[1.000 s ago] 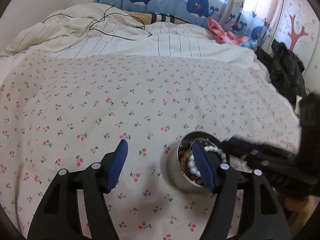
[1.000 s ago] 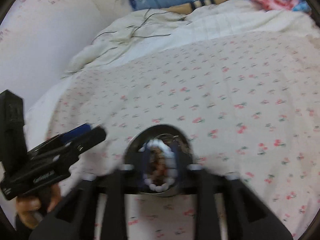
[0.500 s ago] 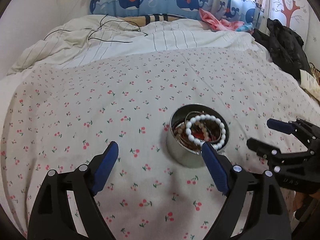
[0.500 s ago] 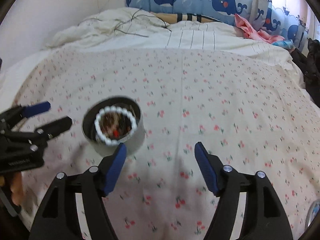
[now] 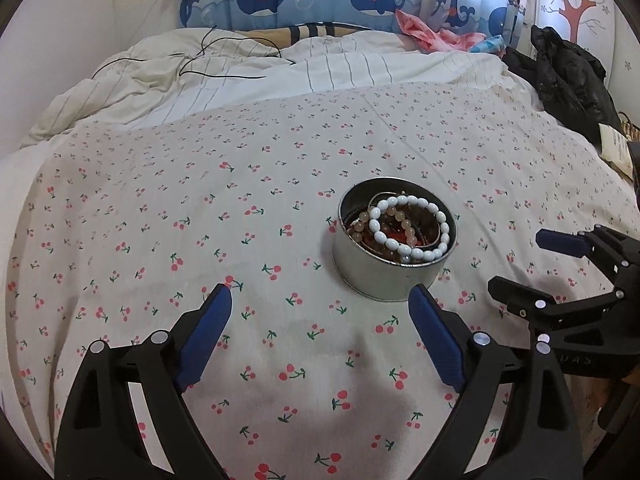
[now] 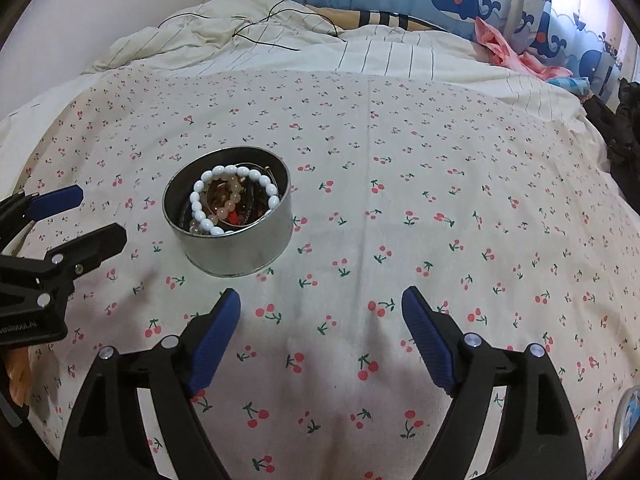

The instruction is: Organize jewelry

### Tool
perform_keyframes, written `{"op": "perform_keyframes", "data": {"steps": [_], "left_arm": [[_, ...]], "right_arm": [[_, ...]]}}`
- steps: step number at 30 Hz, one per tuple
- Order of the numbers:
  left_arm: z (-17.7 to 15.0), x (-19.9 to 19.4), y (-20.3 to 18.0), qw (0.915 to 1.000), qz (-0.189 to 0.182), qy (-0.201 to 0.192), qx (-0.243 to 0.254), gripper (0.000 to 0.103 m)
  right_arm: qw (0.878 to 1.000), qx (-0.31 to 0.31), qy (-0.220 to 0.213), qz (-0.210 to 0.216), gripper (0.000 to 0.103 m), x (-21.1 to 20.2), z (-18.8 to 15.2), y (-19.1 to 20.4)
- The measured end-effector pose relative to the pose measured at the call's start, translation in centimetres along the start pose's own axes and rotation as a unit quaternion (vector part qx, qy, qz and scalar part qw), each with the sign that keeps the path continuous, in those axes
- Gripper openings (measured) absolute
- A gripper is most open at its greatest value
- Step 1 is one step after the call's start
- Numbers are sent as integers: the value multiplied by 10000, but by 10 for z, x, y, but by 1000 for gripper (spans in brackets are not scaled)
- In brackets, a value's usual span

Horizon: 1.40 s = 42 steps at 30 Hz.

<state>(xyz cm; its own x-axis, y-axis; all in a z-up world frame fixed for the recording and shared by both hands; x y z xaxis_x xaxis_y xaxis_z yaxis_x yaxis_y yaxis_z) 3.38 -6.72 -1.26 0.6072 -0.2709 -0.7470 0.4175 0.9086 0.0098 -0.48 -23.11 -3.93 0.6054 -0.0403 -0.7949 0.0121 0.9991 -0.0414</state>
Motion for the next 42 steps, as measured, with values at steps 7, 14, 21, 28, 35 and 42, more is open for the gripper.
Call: {"op": "perform_keyframes", "data": {"steps": [7, 14, 21, 28, 35, 42], "left_arm": [[0, -6, -5, 9999, -8, -84, 101, 87], [-2, -4, -4, 10000, -26, -36, 78, 88], [-5, 1, -9, 9999, -58, 48, 146, 89], [-8, 8, -9, 9998, -126, 169, 42, 89], [-13, 18, -8, 9995, -120, 291, -71, 92], [-15, 26, -2, 9984, -212, 421, -326, 92]], "right_arm": [[10000, -5, 16, 1, 81, 1, -1, 2], [10000, 23, 20, -3, 85, 2, -2, 3], [10000, 57, 30, 21, 86, 3, -2, 0], [9999, 92, 48, 26, 87, 3, -3, -1], [9999, 123, 115, 20, 88, 6, -4, -3], [9997, 186, 120, 56, 89, 6, -5, -6]]}}
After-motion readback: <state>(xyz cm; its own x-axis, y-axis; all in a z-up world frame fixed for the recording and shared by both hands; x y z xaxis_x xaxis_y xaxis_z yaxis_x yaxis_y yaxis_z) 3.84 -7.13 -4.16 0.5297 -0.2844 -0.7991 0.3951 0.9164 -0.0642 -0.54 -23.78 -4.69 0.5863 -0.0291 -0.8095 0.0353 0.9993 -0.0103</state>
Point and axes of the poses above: each gripper's, at about its wrist camera, not at the fingertips, and x roughly the way its jaws point, y to its left, z to its top, the point moved 3 cm from there along x, roughly the way its jaws point, and after that the axes turned 2 degrees about -z, right-handed, at the moved point
